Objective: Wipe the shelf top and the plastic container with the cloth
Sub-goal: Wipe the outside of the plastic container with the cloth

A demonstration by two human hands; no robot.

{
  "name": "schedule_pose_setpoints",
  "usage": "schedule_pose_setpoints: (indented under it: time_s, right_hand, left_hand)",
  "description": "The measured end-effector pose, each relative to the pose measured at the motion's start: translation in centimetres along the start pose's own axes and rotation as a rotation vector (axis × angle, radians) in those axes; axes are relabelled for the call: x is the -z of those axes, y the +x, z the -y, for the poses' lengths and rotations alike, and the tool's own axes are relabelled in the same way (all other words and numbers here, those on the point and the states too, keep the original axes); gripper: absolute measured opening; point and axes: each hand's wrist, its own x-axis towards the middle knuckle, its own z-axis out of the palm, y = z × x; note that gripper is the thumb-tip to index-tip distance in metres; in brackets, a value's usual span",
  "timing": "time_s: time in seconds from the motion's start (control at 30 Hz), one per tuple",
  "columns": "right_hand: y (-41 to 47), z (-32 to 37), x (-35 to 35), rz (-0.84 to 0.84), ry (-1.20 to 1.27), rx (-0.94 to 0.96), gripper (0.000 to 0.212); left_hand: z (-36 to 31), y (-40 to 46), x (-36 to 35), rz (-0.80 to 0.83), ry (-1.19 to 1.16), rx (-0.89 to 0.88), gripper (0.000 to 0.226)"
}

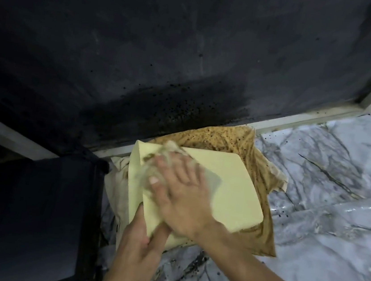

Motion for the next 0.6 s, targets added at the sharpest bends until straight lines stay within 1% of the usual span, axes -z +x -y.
schedule_pose_setpoints:
  time_s: [0.03, 0.07, 0.1, 0.13, 0.2, 0.23, 0.33, 0.43, 0.53, 0.57, 0.6]
  right_hand:
    - [0.5, 1.1, -0.1, 0.023, 0.017, 0.065, 0.060]
    - [1.1, 1.4, 0.2, 0.036, 0.015, 0.108, 0.059]
    - [1.6, 0.7, 0.6, 0.035, -0.001, 0.123, 0.058]
    - [1.9, -0.6, 1.0, 0.021, -0.020, 0.107, 0.058]
    - [2.0, -4.3, 1.7, 0.005, -0.062, 0.002, 0.058]
    - [2.0, -6.1, 1.9, 0.004, -0.080, -0.065, 0.059]
    - [2.1, -10.1, 2.4, -0.034, -0.070, -0.219, 0.062]
    - [1.6, -12.9, 2.9, -0.089, -0.027, -0.327, 0.063]
    - [0.4, -15.1, 3.6, -0.151, 0.119, -0.310, 0.059]
    - [-0.1, -15.7, 3.8, -0.188, 0.162, -0.290, 0.056]
    - [-0.6, -16.1, 4.0, -0.223, 0.195, -0.259, 0.053]
  left_hand:
    - [-0.2, -0.1, 0.1, -0.002, 0.010, -0.009, 0.059]
    - [-0.4, -0.1, 0.2, -0.019, 0.007, 0.004, 0.062]
    - [-0.4, -0.1, 0.3, -0.038, -0.010, 0.031, 0.057]
    - [-0.2, -0.1, 0.3, -0.050, -0.025, 0.060, 0.047]
    - [0.1, -0.4, 0.2, -0.079, -0.040, 0.121, 0.028]
    - [0.2, -0.6, 0.1, -0.092, -0.057, 0.144, 0.025]
    - [-0.1, -0.8, 0.2, -0.075, -0.125, 0.187, 0.032]
    - [-0.6, -0.7, 0.2, -0.035, -0.206, 0.262, 0.037]
    - [-1.4, 1.4, 1.0, 0.099, -0.379, 0.375, 0.058]
    - [-1.9, 2.7, 1.6, 0.132, -0.421, 0.397, 0.061]
    - [-2.5, 4.5, 2.2, 0.141, -0.449, 0.404, 0.060]
